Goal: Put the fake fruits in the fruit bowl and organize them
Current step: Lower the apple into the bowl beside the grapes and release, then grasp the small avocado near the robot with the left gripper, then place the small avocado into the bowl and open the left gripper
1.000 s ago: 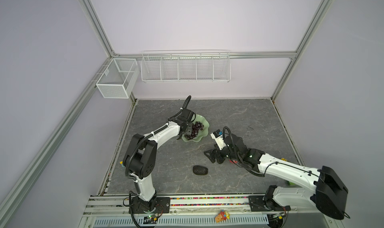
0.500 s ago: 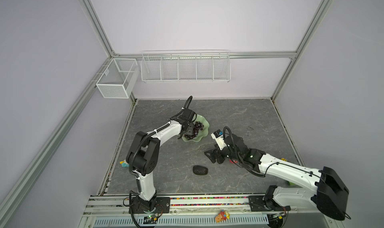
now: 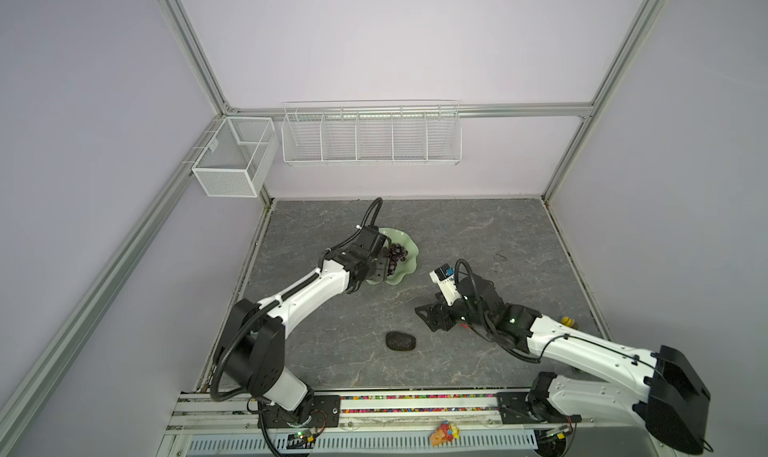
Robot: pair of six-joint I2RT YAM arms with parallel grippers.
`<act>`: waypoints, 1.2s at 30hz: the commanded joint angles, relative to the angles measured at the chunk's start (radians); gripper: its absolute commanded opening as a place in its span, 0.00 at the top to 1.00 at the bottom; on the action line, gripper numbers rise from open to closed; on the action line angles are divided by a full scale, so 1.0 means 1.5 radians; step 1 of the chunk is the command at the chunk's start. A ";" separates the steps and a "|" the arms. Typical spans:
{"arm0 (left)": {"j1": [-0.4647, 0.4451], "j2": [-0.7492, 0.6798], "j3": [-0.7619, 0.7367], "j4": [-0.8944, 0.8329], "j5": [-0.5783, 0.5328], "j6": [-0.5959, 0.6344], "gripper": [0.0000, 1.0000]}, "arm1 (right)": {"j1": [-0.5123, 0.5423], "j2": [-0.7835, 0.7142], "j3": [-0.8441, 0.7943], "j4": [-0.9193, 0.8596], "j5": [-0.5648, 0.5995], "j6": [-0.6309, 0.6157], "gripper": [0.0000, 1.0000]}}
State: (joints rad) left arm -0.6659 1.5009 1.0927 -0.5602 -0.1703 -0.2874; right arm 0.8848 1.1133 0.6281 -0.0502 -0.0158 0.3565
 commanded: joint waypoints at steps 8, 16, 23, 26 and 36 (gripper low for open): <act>-0.155 -0.178 -0.249 0.062 0.179 -0.049 0.24 | -0.002 -0.146 -0.112 -0.072 0.027 0.056 0.12; -0.192 -0.141 -0.263 0.126 0.210 0.034 0.21 | 0.001 -0.201 -0.121 -0.104 0.030 0.070 0.12; -0.210 -0.073 -0.227 0.087 0.238 0.078 0.17 | 0.002 -0.233 -0.132 -0.117 0.044 0.076 0.12; -0.229 -0.062 -0.227 0.090 0.239 0.068 0.16 | 0.002 -0.230 -0.131 -0.117 0.044 0.075 0.12; -0.264 -0.037 -0.216 0.076 0.181 0.042 0.21 | 0.002 -0.214 -0.119 -0.106 0.034 0.067 0.12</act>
State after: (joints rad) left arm -1.0527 1.4307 0.7330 -0.4316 0.1444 -0.2142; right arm 0.8852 0.7933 0.4458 -0.2169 0.0368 0.4530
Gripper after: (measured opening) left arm 0.800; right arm 0.882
